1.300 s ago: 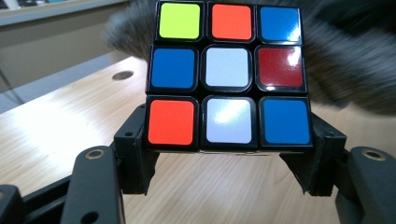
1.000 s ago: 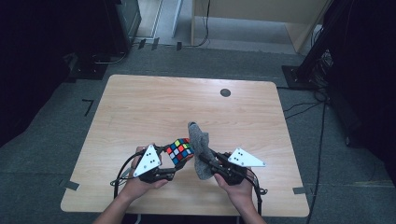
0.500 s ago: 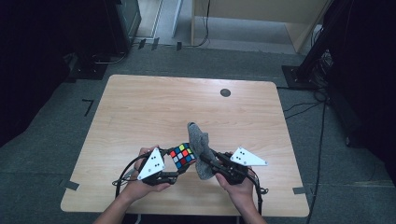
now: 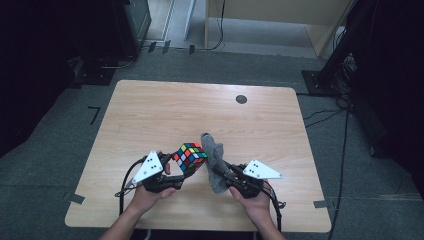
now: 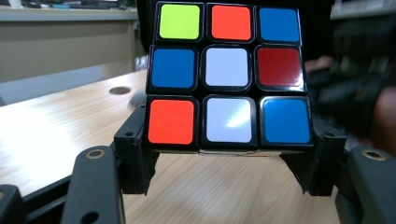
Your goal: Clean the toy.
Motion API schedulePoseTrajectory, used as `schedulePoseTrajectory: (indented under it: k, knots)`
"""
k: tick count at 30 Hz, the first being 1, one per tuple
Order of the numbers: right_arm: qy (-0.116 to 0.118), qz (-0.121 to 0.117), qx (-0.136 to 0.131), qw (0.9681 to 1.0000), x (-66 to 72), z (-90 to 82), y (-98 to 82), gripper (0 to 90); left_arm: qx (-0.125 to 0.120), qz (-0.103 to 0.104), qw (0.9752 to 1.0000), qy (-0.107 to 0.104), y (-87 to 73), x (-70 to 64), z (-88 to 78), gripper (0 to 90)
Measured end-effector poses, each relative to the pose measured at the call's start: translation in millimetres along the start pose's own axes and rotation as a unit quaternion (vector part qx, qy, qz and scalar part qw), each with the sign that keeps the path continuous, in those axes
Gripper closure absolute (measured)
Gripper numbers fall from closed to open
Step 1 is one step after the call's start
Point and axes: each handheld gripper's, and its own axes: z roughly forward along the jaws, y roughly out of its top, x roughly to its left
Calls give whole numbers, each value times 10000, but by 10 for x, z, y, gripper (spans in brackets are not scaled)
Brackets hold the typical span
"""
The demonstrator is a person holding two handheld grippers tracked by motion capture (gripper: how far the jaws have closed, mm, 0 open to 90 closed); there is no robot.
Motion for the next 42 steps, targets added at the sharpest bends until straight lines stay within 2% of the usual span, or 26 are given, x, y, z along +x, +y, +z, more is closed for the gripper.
schedulePoseTrajectory:
  k: [1, 4, 8, 10, 11, 12, 14, 16, 18, 21, 23, 27, 29, 31, 33, 35, 38, 40, 42]
  knots:
    - [36, -102, 52, 9999, 33, 30, -15, 714, -17, -55, 10000, -69, 3, -4, 3, 341]
    - [290, -374, 163, 9987, 143, 116, -52, 715, 57, -37, 9998, -175, -6, -39, 37, 341]
    - [420, -821, 517, 9944, 267, 200, -102, 717, 69, -105, 9996, -242, -7, -50, 47, 341]
    - [359, -894, 548, 9938, 256, 193, -88, 718, 108, -116, 9996, -254, -13, -43, 52, 341]
    - [215, -914, 437, 9946, 199, 151, -48, 718, 121, -122, 9995, -271, -16, -40, 56, 341]
    - [215, -914, 437, 9946, 199, 151, -48, 718, 148, -101, 9995, -273, -19, -39, 58, 341]
    - [74, -794, 199, 9966, 127, 87, -6, 718, 195, -86, 9994, -281, -26, -40, 69, 341]
    - [-45, -802, 41, 9968, 98, 53, 13, 717, 195, -131, 9993, -281, -31, -42, 81, 341]
    - [-18, -977, 75, 9952, 139, 86, -17, 711, 199, -155, 9993, -285, -32, -40, 83, 341]
    - [26, -1300, 278, 9911, 248, 166, -84, 708, 174, -171, 9993, -282, -29, -29, 68, 341]
    - [1, -1360, 279, 9903, 253, 171, -82, 710, 155, -185, 9993, -271, -25, -22, 60, 341]
    - [-256, -1152, -106, 9930, 135, 59, 10, 711, 221, -147, 9993, -280, -36, -27, 76, 341]
    - [-307, -1140, -233, 9927, 112, 27, 26, 711, 206, -183, 9992, -306, -33, -28, 79, 341]
    - [-170, -1199, -148, 9925, 138, 66, -5, 708, 175, -229, 9992, -280, -27, -26, 75, 341]
    - [7, -1239, 85, 9923, 205, 144, -68, 704, 119, -297, 9991, -262, -22, -16, 64, 341]
    - [150, -1164, 240, 9928, 284, 226, -140, 703, 57, -374, 9990, -221, -16, -11, 59, 341]
    - [463, -726, 203, 9961, 356, 313, -202, 704, -5, -420, 9989, -194, -17, -13, 60, 341]
    - [625, -372, 80, 9973, 373, 341, -203, 707, -58, -472, 9987, -184, -20, -10, 61, 341]
    - [802, 71, -63, 9967, 362, 365, -213, 707, -94, -544, 9983, -182, -21, 1, 58, 341]
